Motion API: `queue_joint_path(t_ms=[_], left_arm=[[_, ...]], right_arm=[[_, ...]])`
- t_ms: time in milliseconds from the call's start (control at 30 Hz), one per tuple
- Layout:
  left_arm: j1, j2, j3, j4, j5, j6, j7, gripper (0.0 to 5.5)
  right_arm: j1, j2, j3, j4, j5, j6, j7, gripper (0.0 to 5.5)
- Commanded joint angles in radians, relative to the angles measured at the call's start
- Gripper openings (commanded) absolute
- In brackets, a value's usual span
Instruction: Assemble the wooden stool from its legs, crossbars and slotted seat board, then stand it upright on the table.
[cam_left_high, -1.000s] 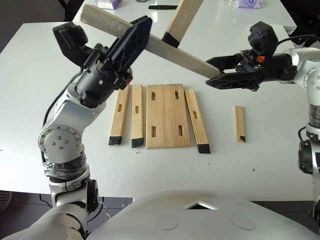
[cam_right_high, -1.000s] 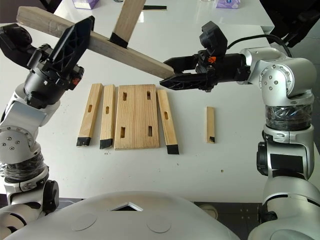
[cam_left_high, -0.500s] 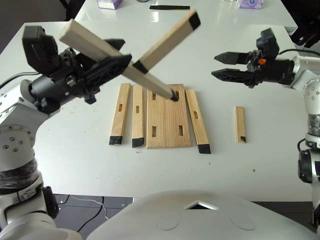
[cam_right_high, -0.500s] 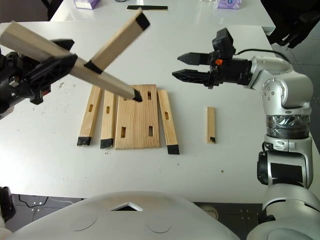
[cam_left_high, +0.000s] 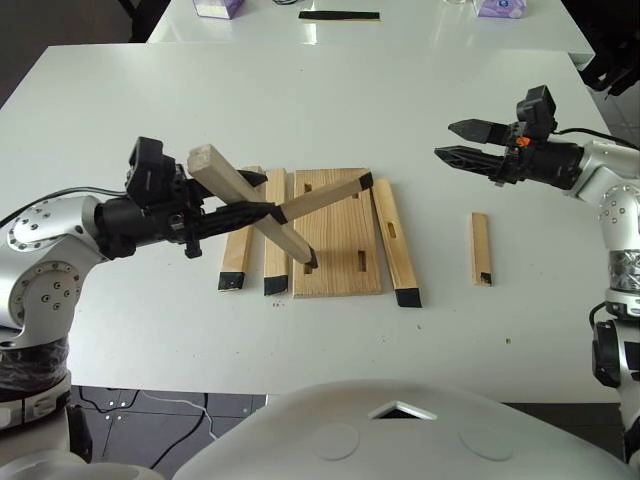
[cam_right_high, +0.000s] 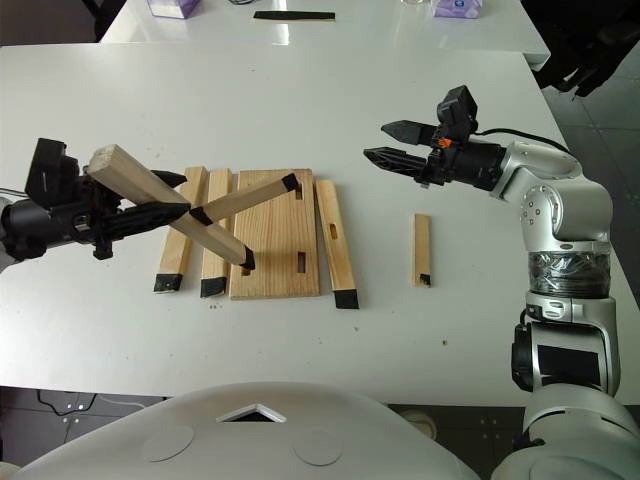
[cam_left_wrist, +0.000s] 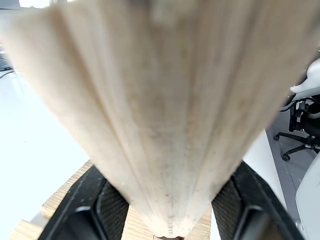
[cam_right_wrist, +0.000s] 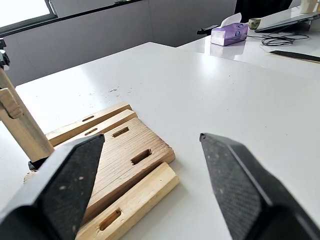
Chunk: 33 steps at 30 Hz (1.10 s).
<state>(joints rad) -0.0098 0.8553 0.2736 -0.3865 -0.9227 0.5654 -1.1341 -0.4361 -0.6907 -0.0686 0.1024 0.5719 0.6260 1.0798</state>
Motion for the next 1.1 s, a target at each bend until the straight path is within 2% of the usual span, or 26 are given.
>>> queue_joint_path(t_ms=[33, 400, 1100], left_arm=[[-0.01, 0.008, -0.008, 0.022, 0.032, -0.021, -0.04, 2.05], [-0.098, 0.035, -0.052, 0.112, 0.094, -0.041, -0.134, 2.05], [-0.227, 0.027, -0.223, 0.251, 0.254, -0.163, -0.282, 2.05]], right_arm=[[0.026, 0.003, -0.01, 0.015, -0.018, -0.022, -0.007, 3.52], [0.068, 0.029, -0.026, 0.01, -0.021, -0.04, -0.038, 3.52], [0.1, 0.079, -0.007, 0.013, -0.044, -0.078, -0.066, 3.52]])
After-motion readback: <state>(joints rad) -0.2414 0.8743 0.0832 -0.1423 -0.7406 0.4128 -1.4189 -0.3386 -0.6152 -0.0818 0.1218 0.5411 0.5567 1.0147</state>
